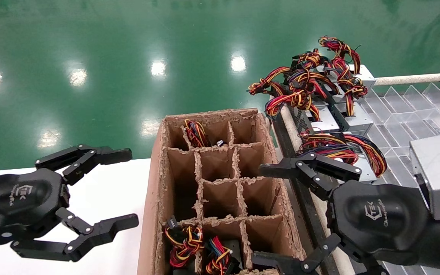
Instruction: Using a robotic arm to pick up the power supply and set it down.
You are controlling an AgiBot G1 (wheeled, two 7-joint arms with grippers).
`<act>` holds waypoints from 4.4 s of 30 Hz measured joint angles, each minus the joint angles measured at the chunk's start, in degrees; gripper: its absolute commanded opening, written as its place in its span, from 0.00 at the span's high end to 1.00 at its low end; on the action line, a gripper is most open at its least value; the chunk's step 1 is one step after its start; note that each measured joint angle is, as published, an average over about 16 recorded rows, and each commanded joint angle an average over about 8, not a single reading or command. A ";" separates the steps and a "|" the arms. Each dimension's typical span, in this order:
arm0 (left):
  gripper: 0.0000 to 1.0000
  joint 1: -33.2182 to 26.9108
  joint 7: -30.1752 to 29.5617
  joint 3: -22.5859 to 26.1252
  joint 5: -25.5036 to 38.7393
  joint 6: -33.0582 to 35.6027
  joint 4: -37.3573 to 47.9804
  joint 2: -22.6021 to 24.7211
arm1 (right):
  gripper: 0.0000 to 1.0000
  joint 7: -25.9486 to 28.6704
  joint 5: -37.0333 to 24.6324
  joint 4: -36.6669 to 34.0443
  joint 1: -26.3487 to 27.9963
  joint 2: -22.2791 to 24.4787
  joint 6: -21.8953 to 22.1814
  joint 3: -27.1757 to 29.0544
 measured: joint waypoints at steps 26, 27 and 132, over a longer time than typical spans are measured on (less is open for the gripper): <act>1.00 0.00 0.00 0.00 0.00 0.00 0.00 0.00 | 0.00 0.01 -7.50 -0.61 2.83 -2.06 2.13 -3.06; 1.00 0.00 0.00 0.00 0.00 0.00 0.00 0.00 | 0.00 0.07 -8.77 -0.70 3.27 -2.59 2.56 -3.64; 1.00 0.00 0.00 0.00 0.00 0.00 0.00 0.00 | 1.00 1.35 -22.51 -5.23 33.11 -15.11 -1.74 -9.94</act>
